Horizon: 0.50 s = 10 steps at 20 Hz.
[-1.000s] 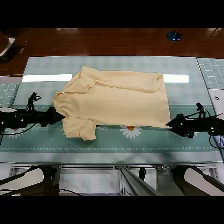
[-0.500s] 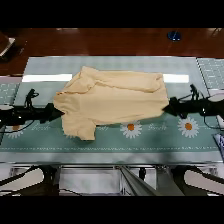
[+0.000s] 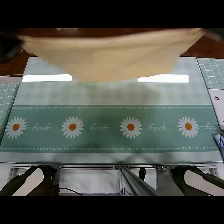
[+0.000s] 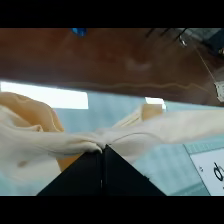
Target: Fold the shirts.
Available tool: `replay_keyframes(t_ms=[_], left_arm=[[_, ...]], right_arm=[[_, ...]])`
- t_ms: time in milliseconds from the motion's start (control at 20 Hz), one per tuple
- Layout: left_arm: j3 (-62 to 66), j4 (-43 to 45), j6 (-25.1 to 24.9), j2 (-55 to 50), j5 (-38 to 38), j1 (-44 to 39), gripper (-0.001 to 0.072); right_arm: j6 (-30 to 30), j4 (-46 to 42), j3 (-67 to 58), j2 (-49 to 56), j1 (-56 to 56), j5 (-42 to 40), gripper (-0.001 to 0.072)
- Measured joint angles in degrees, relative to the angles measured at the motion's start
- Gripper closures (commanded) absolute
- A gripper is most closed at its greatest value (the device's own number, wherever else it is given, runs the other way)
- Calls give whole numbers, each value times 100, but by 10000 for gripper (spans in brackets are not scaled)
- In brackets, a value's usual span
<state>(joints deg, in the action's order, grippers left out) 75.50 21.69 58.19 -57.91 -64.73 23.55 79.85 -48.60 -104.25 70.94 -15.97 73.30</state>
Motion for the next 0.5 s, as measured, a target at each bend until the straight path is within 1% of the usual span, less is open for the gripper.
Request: replay_keyframes(t_ms=[100,200,350,500], left_arm=[[809,437,260,411,50,105,692],[1379,1123,538,879,118,232,692],[1799,2382,1023,1644,133,326,692],[1956,3515,1453,2350,153,216,692]], right_arm=[[74,-249,-691,-391,4,166,690],[122,-570,-1064,-890,4,282,690],[227,-979,-1250,-1650,4,507,690],[317,-1303,-1099,-2317,4,693,690]])
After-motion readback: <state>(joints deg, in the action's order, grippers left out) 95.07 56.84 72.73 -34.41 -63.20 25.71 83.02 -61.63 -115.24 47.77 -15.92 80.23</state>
